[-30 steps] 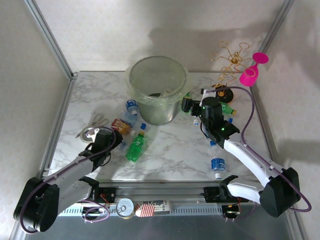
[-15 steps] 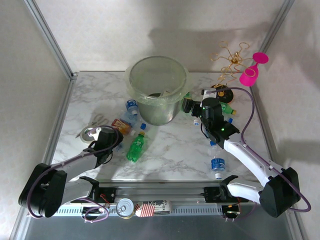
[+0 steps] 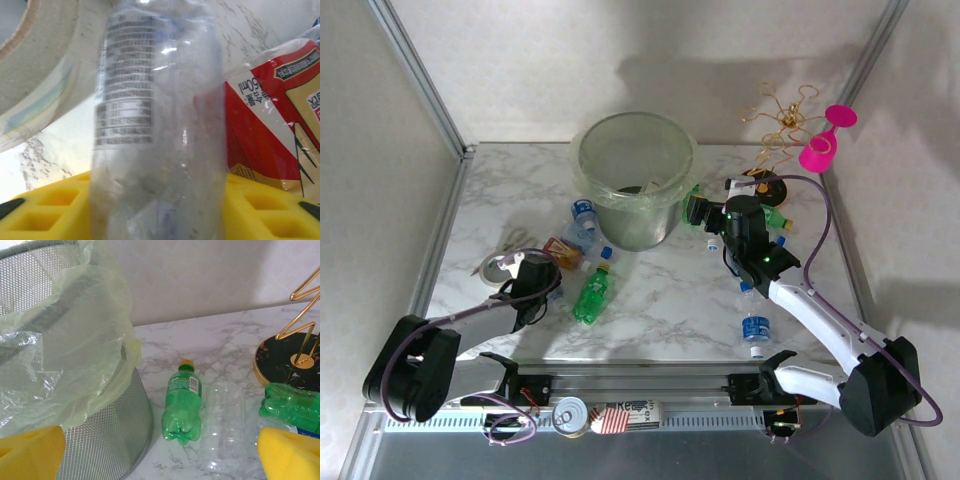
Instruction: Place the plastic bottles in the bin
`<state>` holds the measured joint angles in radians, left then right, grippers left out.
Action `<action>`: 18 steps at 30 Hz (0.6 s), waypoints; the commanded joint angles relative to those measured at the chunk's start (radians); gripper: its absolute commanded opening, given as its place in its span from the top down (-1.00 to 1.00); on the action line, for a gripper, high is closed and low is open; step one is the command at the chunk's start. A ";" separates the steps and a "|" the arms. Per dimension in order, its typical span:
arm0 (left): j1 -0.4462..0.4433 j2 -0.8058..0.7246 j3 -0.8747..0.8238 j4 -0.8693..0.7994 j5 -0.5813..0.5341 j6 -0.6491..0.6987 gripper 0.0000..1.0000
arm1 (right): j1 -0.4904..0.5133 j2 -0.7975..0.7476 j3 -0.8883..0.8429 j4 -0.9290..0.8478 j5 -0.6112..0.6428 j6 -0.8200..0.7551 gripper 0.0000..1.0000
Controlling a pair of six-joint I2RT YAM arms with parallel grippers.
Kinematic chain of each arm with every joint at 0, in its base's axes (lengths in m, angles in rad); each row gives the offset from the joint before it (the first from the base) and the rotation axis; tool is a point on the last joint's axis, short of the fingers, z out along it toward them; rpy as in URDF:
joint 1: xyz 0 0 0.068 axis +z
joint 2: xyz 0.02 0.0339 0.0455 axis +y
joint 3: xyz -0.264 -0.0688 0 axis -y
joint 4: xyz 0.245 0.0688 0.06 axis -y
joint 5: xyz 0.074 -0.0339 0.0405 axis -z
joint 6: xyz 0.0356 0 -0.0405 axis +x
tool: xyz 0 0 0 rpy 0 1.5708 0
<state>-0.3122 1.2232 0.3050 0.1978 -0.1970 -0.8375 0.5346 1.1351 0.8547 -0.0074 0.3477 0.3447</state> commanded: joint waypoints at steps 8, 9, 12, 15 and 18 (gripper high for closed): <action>0.007 -0.260 0.025 -0.126 -0.064 0.025 0.13 | -0.008 0.017 -0.023 0.037 0.004 0.013 -0.97; 0.007 -0.296 0.039 -0.149 -0.079 0.034 0.13 | -0.009 0.017 -0.023 0.041 0.002 0.013 -0.98; 0.007 -0.377 0.105 -0.210 -0.116 0.075 0.13 | -0.012 0.025 -0.019 0.049 -0.004 0.007 -0.98; 0.008 -0.429 0.195 -0.256 -0.152 0.126 0.13 | -0.016 0.031 -0.017 0.050 -0.007 0.003 -0.98; 0.007 -0.445 0.300 -0.267 -0.161 0.180 0.13 | -0.019 0.030 -0.023 0.052 -0.010 0.003 -0.97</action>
<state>-0.3122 0.8024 0.5087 -0.0299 -0.3050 -0.7383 0.5236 1.1576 0.8433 0.0174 0.3397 0.3485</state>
